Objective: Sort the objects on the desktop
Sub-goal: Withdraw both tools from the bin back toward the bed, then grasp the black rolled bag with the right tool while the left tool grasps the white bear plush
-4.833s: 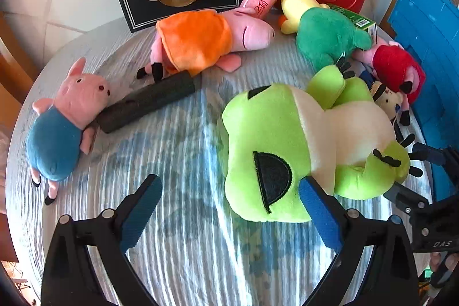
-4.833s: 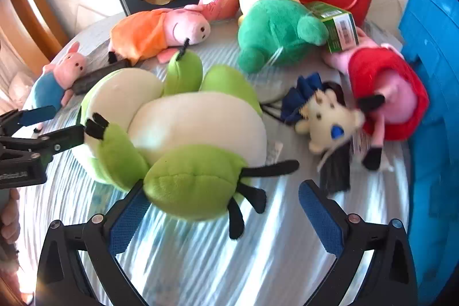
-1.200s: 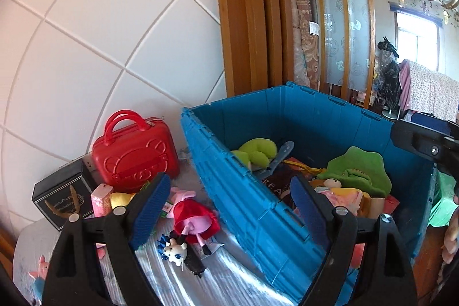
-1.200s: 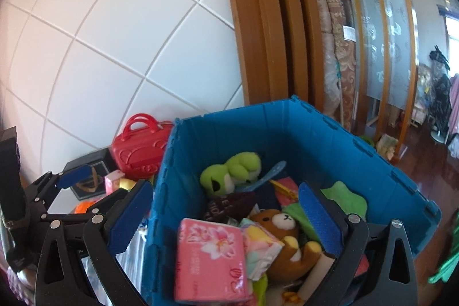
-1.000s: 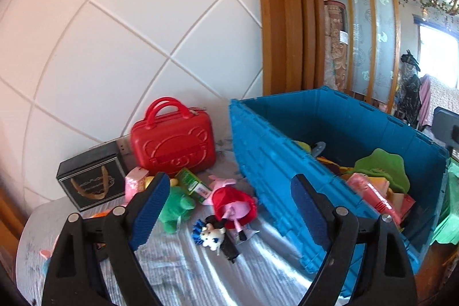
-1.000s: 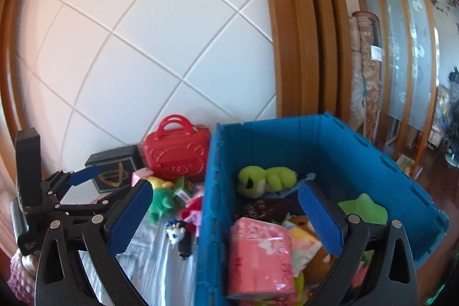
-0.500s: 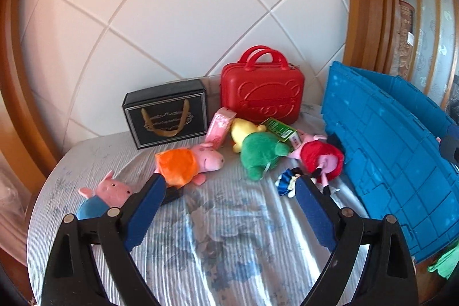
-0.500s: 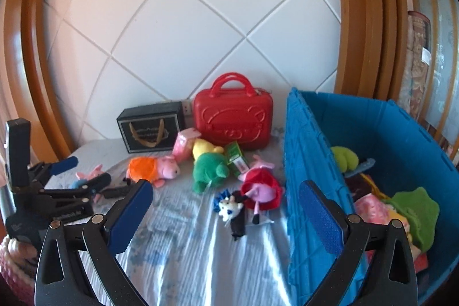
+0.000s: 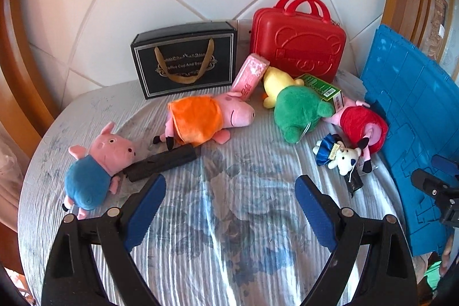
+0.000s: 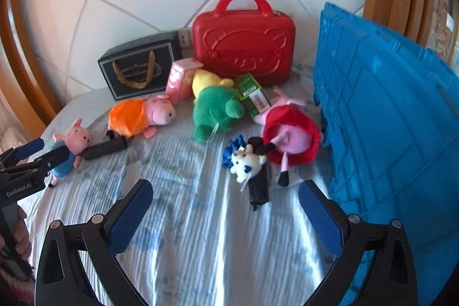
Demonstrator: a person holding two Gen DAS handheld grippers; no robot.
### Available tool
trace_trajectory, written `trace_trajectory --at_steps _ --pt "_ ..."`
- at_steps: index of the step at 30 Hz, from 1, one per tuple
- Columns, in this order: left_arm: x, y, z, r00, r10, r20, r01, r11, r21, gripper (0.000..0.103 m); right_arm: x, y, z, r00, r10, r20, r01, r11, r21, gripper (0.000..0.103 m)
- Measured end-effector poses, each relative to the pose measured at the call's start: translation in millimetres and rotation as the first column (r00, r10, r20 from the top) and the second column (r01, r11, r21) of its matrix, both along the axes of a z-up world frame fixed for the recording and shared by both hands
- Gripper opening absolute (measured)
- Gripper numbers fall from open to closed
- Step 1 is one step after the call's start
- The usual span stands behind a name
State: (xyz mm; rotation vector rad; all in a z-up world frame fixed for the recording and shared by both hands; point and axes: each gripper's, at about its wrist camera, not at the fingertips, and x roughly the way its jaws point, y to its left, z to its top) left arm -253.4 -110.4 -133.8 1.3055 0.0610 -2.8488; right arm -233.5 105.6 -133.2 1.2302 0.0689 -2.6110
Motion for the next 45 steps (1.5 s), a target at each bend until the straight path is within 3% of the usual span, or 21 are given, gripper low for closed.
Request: trace_trajectory --at_steps 6,9,13,18,22,24,26,28,31,35,37,39,41,42,45 --pt "-56 28 -48 0.992 -0.067 0.107 0.069 0.997 -0.019 0.092 -47 11 -67 0.99 -0.05 0.131 0.049 0.999 0.006 0.103" --pt "-86 48 -73 0.982 -0.111 0.156 0.111 0.994 0.006 0.092 -68 21 -102 0.979 -0.089 0.185 0.086 0.996 0.021 0.103" --pt "-122 90 -98 0.965 -0.192 0.176 0.183 0.981 0.068 0.092 -84 42 -141 0.968 -0.169 0.187 0.164 0.986 0.041 0.103" --pt "-149 155 -108 0.94 -0.319 0.125 0.298 0.942 0.157 0.092 -88 65 -164 0.963 -0.223 0.15 0.221 0.975 0.026 0.103" --pt "-167 198 -131 0.908 -0.385 0.164 0.367 0.921 0.128 0.092 -89 77 -170 0.966 -0.217 0.141 0.22 0.975 -0.008 0.103" --pt "-166 203 -138 0.905 -0.396 0.154 0.386 0.918 0.09 0.092 -91 77 -175 0.966 -0.211 0.15 0.212 0.977 0.005 0.103" --pt "-160 198 -140 0.917 -0.371 0.149 0.377 0.926 -0.019 0.092 -93 75 -177 0.968 -0.2 0.153 0.201 0.979 0.008 0.103" --pt "-154 191 -152 0.918 -0.356 0.174 0.38 0.916 -0.133 0.093 -96 71 -180 0.969 -0.184 0.166 0.184 0.983 0.018 0.103" --pt "-150 165 -147 0.929 -0.342 0.144 0.355 0.932 -0.071 0.093 -100 65 -186 0.969 -0.165 0.183 0.165 0.986 0.013 0.103" --pt "-153 150 -147 0.944 -0.293 0.149 0.313 0.94 -0.134 0.093 -100 51 -187 0.973 -0.13 0.19 0.13 0.991 0.014 0.103" --pt "-154 147 -149 0.943 -0.293 0.157 0.312 0.943 -0.118 0.093 -101 46 -184 0.974 -0.121 0.189 0.121 0.993 0.013 0.103" --pt "-156 147 -145 0.941 -0.291 0.17 0.309 0.947 -0.088 0.092 -104 43 -181 0.975 -0.115 0.192 0.118 0.993 -0.005 0.098" --pt "-152 145 -134 0.944 -0.295 0.145 0.3 0.954 -0.013 0.092 -107 40 -179 0.973 -0.117 0.201 0.118 0.993 0.007 0.067" --pt "-149 144 -128 0.946 -0.299 0.128 0.299 0.954 0.023 0.092 -108 38 -179 0.971 -0.121 0.205 0.118 0.993 0.024 0.061" --pt "-141 150 -123 0.934 -0.337 0.12 0.332 0.941 0.06 0.092 -112 35 -184 0.968 -0.116 0.222 0.109 0.993 0.041 0.055"
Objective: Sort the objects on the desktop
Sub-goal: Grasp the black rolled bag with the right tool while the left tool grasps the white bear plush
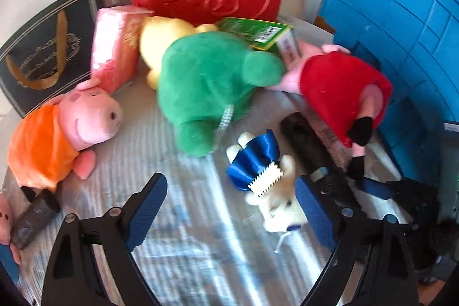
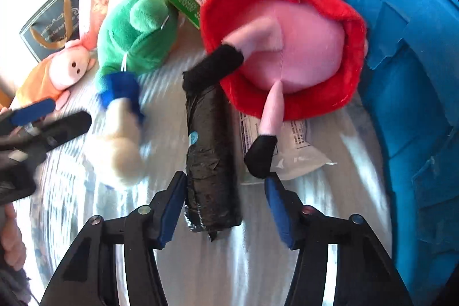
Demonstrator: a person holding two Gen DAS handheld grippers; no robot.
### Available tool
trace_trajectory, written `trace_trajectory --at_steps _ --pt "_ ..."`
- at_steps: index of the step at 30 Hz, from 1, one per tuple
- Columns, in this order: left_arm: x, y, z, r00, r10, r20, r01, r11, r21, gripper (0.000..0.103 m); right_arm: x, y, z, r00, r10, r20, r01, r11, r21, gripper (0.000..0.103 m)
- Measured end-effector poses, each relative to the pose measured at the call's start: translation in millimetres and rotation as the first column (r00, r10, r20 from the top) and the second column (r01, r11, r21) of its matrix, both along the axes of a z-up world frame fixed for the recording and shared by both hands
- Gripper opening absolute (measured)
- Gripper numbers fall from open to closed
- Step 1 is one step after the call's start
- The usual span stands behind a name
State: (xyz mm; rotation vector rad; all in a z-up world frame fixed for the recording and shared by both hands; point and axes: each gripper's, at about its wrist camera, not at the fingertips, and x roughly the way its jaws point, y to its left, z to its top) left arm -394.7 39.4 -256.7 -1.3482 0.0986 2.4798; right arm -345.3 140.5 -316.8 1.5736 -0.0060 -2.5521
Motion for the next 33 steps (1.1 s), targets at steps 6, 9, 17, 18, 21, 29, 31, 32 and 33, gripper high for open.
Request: trace_trajectory --at_steps 6,9,17,18,21,29,31,32,33 --pt "-3 37 -35 0.992 -0.077 0.103 0.079 0.997 -0.009 0.091 1 4 -12 0.999 0.011 0.044 -0.009 0.999 -0.034 0.049" --pt "0 37 -29 0.993 -0.076 0.088 0.074 0.997 0.018 0.066 2 2 -13 0.999 0.021 0.041 -0.02 0.999 -0.026 0.044" --pt "23 6 -19 0.998 -0.039 0.052 0.047 0.984 -0.17 0.043 9 -6 -12 0.996 0.062 0.063 -0.059 0.997 -0.043 0.034" --pt "22 -1 -27 0.996 -0.019 0.082 0.034 0.982 -0.186 0.043 12 -7 -11 0.996 0.064 0.067 -0.062 0.997 -0.039 0.034" --pt "21 -19 -40 0.984 0.027 0.179 -0.005 0.992 -0.124 0.043 16 -6 -11 0.996 0.049 0.08 -0.047 0.999 -0.028 0.035" --pt "19 3 17 0.998 -0.007 0.067 0.004 0.999 0.047 0.086 10 -2 9 1.0 0.024 0.007 -0.024 1.0 0.002 0.051" --pt "7 20 15 0.996 -0.01 0.094 0.006 0.999 0.044 0.086 11 6 8 1.0 0.021 0.013 -0.021 1.0 0.001 0.051" --pt "-6 27 10 0.994 -0.014 0.107 0.011 1.0 0.023 0.086 12 8 6 1.0 0.019 0.018 -0.019 1.0 -0.002 0.051" --pt "-8 36 2 0.993 -0.021 0.117 0.021 1.0 0.0 0.086 12 10 6 1.0 0.018 0.019 -0.018 1.0 -0.008 0.051"
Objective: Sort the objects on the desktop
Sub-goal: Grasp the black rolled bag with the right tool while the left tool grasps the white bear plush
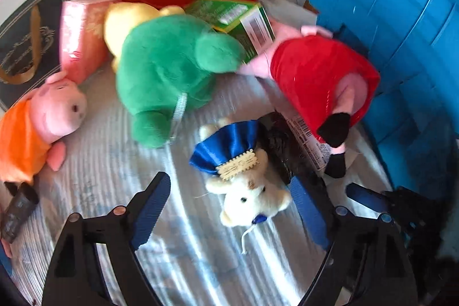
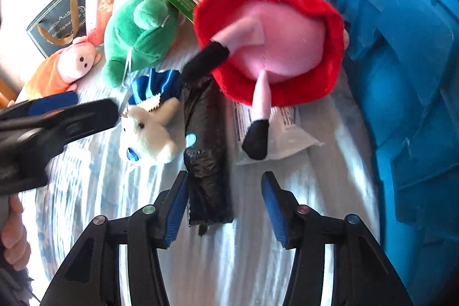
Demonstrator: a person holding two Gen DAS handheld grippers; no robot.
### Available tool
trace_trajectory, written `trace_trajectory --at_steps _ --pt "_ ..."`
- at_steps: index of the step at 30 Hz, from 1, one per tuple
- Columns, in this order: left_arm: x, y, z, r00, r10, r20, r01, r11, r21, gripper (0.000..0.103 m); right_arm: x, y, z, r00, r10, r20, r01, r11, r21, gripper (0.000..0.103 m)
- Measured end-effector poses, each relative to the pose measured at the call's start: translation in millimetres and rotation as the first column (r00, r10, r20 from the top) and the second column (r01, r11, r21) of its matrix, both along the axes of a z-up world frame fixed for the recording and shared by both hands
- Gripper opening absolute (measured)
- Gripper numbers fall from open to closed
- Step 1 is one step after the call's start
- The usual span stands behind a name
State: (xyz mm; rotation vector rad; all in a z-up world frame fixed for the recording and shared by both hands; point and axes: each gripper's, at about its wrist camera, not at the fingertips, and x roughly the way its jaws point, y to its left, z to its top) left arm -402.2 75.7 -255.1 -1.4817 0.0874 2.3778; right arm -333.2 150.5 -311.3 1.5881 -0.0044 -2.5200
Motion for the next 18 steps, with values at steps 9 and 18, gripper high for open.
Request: trace_trajectory --at_steps 9,18 --pt "20 -14 -11 0.998 -0.017 -0.061 0.011 0.995 -0.099 0.068 -2 -4 -3 0.999 0.033 0.014 -0.033 0.999 0.006 0.052" --pt "-2 -1 -28 0.995 -0.064 0.072 0.069 0.996 -0.062 0.075 -15 -11 -16 0.998 0.049 0.046 -0.05 0.999 0.017 0.05"
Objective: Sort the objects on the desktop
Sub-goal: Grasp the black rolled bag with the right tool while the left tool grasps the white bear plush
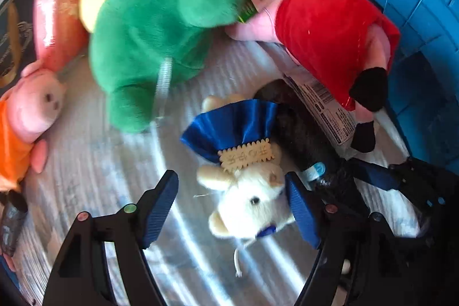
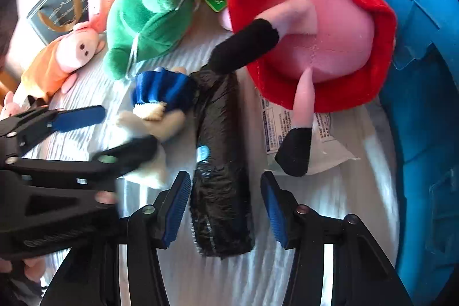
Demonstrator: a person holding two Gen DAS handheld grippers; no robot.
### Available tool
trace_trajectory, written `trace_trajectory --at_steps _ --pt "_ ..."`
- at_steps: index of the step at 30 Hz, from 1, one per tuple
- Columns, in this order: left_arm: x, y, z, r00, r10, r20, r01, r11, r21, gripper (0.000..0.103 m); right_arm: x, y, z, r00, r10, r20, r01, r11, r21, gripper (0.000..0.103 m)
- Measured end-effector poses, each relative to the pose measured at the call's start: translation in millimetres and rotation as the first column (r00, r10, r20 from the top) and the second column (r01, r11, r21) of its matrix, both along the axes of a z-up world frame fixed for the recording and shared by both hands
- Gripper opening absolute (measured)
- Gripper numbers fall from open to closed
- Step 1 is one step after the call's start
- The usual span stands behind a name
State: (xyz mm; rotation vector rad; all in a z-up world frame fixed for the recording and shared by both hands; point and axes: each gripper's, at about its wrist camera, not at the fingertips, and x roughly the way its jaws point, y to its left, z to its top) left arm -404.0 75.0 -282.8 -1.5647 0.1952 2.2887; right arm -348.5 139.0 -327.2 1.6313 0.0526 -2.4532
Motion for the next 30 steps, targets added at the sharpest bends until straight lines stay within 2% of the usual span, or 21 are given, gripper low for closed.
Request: trace_trajectory --at_steps 4,7,10,12,14,16,17,18,20,22,24,25,28,29,30 --pt "1 7 -7 1.0 -0.01 -0.029 0.008 0.998 -0.057 0.074 2 14 -5 1.0 -0.021 0.017 0.021 1.0 -0.009 0.05" --pt "13 -10 2 0.999 0.015 -0.042 -0.016 0.999 -0.035 0.058 1 19 -5 1.0 -0.016 0.015 0.016 1.0 -0.01 0.051" --pt "26 -30 9 0.995 0.037 -0.094 -0.047 0.993 -0.107 0.055 0 9 -3 1.0 0.015 0.002 -0.015 1.0 -0.021 0.051" --pt "31 -42 7 0.995 0.04 -0.091 -0.05 0.992 -0.118 0.056 -4 2 -4 1.0 0.025 -0.003 -0.026 0.999 -0.019 0.051" --pt "33 -51 3 0.997 0.056 -0.061 -0.062 0.994 -0.09 0.058 -9 -2 -6 1.0 0.031 0.002 -0.031 0.999 -0.022 0.052" --pt "33 -59 0 0.993 0.1 -0.061 -0.104 0.992 -0.076 0.074 -12 -3 -7 0.999 0.032 0.002 -0.032 0.999 -0.023 0.058" --pt "32 -65 -1 0.99 0.127 -0.056 -0.13 0.99 -0.054 0.078 -13 -5 -8 0.999 0.035 0.0 -0.035 0.999 -0.031 0.063" --pt "31 -70 0 0.988 0.144 -0.056 -0.147 0.988 -0.038 0.081 -14 -4 -8 1.0 0.024 -0.004 -0.024 0.999 -0.045 0.064" --pt "32 -72 5 0.988 0.137 -0.073 -0.141 0.989 -0.05 0.085 -16 1 -9 1.0 0.01 -0.007 -0.01 0.994 -0.106 0.073" --pt "31 -78 8 0.987 0.148 -0.067 -0.152 0.987 -0.05 0.096 -14 -1 -10 1.0 0.009 -0.016 -0.01 0.993 -0.114 0.074" --pt "26 -84 11 0.987 0.153 -0.053 -0.156 0.986 -0.053 0.103 -17 -1 -11 1.0 0.009 -0.016 -0.011 0.993 -0.115 0.075" --pt "25 -84 14 0.988 0.143 -0.051 -0.146 0.988 -0.058 0.103 -19 -2 -11 1.0 -0.001 -0.011 0.0 0.994 -0.107 0.075" --pt "23 -86 23 0.991 0.133 -0.024 -0.135 0.988 -0.071 0.103 -22 -1 -7 1.0 -0.021 0.004 0.021 0.999 -0.05 0.059" --pt "24 -86 27 0.992 0.127 -0.024 -0.129 0.989 -0.067 0.1 -22 -2 -6 1.0 -0.019 0.0 0.019 0.999 -0.04 0.05" --pt "28 -86 32 0.993 0.114 -0.036 -0.117 0.991 -0.062 0.089 -22 -3 -6 1.0 -0.02 -0.005 0.02 0.999 -0.025 0.047"
